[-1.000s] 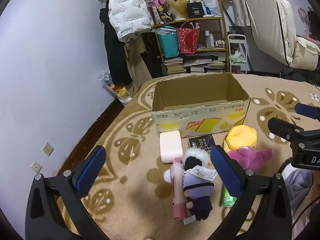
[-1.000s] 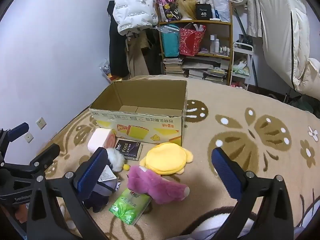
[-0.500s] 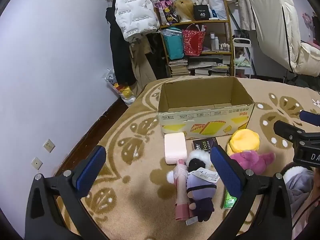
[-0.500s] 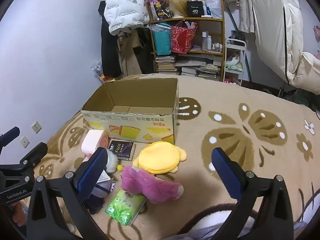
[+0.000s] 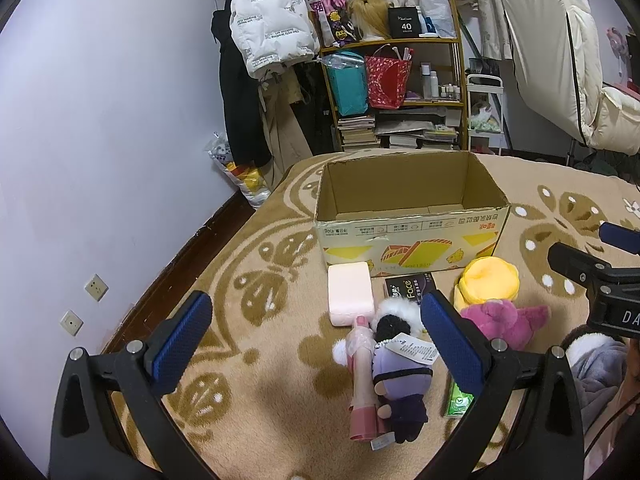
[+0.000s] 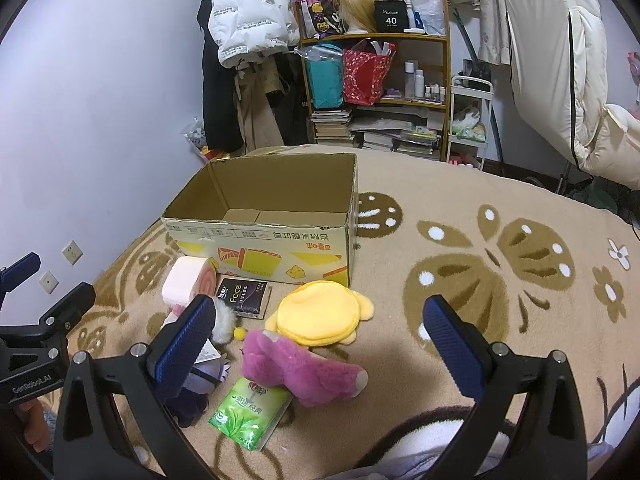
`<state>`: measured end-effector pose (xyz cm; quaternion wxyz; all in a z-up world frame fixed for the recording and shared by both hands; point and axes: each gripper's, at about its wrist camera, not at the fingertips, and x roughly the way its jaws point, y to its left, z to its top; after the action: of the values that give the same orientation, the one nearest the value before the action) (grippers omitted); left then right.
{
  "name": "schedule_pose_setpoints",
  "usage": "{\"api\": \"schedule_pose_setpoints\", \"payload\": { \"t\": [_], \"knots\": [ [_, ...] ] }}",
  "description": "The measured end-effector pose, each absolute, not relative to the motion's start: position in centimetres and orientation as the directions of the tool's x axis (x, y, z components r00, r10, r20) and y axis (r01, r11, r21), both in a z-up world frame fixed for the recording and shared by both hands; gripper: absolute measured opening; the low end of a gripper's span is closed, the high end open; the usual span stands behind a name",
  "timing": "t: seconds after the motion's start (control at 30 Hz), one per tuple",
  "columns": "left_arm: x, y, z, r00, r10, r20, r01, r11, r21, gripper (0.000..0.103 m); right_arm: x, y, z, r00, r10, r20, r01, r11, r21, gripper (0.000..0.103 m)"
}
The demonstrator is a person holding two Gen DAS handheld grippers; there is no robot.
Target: Organize soft objects
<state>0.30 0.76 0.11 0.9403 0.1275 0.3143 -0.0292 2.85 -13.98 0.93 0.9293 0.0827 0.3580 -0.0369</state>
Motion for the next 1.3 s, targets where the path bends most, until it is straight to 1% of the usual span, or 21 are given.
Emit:
{"api": "schedule_pose_setpoints", "payload": {
  "t": [1.3],
  "knots": [
    [0.33, 0.69, -0.38, 0.791, 0.029, -0.611, 0.135, 0.966, 0.22, 0.103, 2.88, -13.89, 0.87, 0.735, -0.009, -0.678, 0.127, 0.984, 0.126, 0.103]
  ]
}}
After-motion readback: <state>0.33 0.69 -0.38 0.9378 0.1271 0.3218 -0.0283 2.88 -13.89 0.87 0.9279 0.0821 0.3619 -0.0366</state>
